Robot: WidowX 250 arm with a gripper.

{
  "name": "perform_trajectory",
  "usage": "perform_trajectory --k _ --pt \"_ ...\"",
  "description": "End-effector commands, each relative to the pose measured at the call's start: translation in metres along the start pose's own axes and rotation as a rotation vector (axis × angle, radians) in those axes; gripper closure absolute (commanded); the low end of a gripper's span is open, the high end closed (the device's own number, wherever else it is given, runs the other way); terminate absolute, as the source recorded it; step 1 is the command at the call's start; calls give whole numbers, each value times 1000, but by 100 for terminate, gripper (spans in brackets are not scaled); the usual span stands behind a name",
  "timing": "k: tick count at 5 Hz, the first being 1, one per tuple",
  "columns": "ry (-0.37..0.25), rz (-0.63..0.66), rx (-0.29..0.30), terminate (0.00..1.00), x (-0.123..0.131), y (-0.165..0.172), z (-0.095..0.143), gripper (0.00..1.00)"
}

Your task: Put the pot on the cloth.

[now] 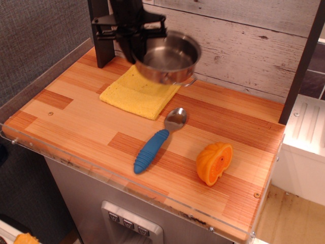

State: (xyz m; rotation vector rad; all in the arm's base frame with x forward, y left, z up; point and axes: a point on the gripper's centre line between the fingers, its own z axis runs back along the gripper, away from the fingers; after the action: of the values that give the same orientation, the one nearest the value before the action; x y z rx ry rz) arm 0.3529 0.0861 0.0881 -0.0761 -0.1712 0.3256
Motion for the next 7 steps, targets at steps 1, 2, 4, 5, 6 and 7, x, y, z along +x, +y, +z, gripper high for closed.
perform_trajectory --k 1,2,4,5,6,7 --pt "-29 35 60 0 15 34 -10 100" --pt "-23 43 72 0 21 44 -18 100" --pt "0 68 73 0 24 53 -30 100" --pt "-9 57 64 0 22 48 -29 0" --pt "-31 47 49 0 19 44 -22 0" --pt "-77 -22 28 0 15 38 3 0"
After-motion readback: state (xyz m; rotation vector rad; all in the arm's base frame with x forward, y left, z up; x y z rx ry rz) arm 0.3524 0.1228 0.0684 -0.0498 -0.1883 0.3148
